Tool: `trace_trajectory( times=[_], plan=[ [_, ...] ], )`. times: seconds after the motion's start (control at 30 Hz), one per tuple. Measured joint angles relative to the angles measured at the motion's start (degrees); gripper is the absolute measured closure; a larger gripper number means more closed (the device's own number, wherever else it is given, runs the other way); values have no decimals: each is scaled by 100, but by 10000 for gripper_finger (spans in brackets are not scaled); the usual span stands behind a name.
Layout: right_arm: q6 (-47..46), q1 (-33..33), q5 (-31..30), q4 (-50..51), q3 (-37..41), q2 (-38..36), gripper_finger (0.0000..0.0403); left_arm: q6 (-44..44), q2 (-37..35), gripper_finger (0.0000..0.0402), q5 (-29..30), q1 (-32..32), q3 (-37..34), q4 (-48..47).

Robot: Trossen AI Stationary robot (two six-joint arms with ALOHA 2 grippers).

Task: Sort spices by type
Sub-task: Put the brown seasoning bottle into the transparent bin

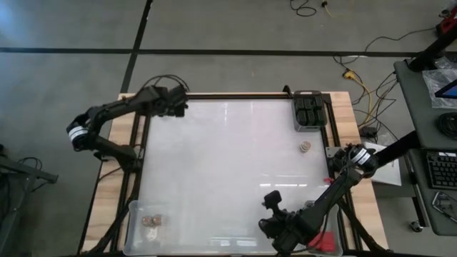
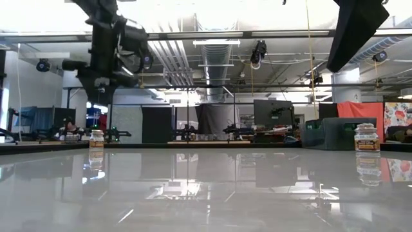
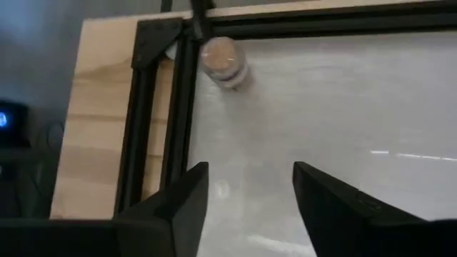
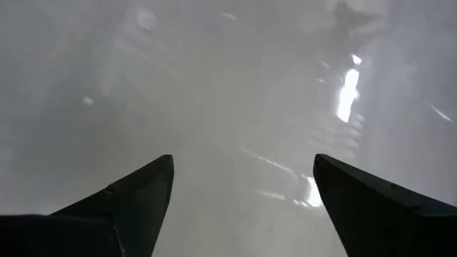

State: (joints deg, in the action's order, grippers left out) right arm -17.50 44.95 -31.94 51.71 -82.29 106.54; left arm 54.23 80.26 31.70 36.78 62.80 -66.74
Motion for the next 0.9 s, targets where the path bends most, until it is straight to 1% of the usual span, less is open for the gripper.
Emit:
trace_trajectory(
  times=[0.1, 0.23, 0.37, 0.47, 0.57, 0.63, 0.8, 0.9],
  plan=[
    [2, -177, -108, 185, 57, -2, 56, -307, 118, 188, -366, 604, -17, 180],
    [636, -598, -125, -137, 367, -5, 39, -413, 343, 149, -739, 1266, -18, 465],
    [1296, -1152, -96, -453, 864, -104, 37, -424, 672, 124, -847, 1573, 44, 748],
    [1429, -1500, -115, -472, 1263, -319, 37, -539, 959, 116, -848, 1680, 258, 798],
    [1532, -1710, -85, -713, 1774, -693, 38, -574, 1240, 113, -848, 1806, 587, 779],
    [1630, -1804, -23, -1092, 2187, -1043, 38, -540, 1409, 113, -850, 1940, 812, 773],
    [1868, -1878, 326, -2575, 3372, -2080, 38, -243, 1733, 113, -967, 2133, 1148, 792],
    [2023, -1871, 608, -3401, 4009, -2669, 38, -101, 1854, 113, -1006, 2218, 1162, 887]
  ],
)
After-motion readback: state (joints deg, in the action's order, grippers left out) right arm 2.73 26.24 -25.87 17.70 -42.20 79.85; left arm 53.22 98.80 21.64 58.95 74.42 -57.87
